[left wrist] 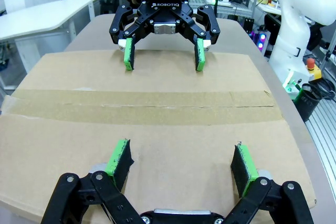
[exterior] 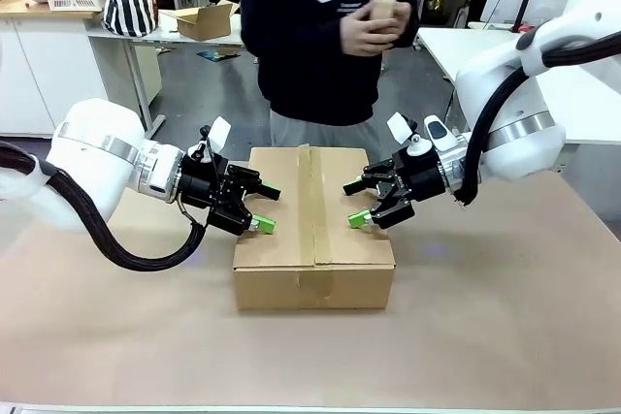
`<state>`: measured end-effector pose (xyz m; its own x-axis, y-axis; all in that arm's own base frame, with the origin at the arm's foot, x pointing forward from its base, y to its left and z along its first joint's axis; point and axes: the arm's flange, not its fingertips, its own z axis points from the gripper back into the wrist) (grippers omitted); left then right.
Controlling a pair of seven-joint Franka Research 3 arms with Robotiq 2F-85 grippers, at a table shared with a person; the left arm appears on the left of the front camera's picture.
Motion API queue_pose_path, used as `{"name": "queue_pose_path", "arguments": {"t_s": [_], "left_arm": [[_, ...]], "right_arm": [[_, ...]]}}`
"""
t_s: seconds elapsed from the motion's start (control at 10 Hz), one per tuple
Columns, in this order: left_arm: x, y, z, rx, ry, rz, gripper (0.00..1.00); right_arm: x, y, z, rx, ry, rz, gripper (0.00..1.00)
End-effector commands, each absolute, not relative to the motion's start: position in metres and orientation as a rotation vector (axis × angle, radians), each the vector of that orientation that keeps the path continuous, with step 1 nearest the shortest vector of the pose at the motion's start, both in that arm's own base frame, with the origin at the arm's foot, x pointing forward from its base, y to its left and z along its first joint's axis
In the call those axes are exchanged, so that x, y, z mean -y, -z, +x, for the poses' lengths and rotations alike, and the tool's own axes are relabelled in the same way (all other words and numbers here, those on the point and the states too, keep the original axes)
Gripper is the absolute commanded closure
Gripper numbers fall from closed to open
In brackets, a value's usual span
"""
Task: Pack the gift set into the box.
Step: Press and hold the closed box until the human finishes sealing it.
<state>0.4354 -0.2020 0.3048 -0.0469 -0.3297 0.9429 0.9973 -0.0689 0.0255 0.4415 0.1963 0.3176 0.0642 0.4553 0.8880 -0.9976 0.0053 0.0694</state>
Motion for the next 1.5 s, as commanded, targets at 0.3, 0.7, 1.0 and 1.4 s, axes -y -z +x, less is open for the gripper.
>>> {"name": "queue_pose_path", "arguments": {"t_s": [0.3,0.7,1.0,1.4], "left_arm": [[0.1999,-0.3033,0.4342,0.941,1.434,-0.990,0.00],[0.1999,-0.3033,0.4342,0.941,1.434,-0.990,0.00],[0.1999,-0.3033,0.4342,0.941,1.434,-0.990,0.00],[0.1999,-0.3033,0.4342,0.941,1.434,-0.990,0.00]], "right_arm": [[-0.1957,-0.3165,0.4411,0.800,-1.348,0.892,0.00],[-0.1957,-0.3165,0.4411,0.800,-1.348,0.892,0.00],[-0.1957,-0.3165,0.4411,0.800,-1.348,0.892,0.00],[-0.1957,-0.3165,0.4411,0.800,-1.348,0.892,0.00]]}}
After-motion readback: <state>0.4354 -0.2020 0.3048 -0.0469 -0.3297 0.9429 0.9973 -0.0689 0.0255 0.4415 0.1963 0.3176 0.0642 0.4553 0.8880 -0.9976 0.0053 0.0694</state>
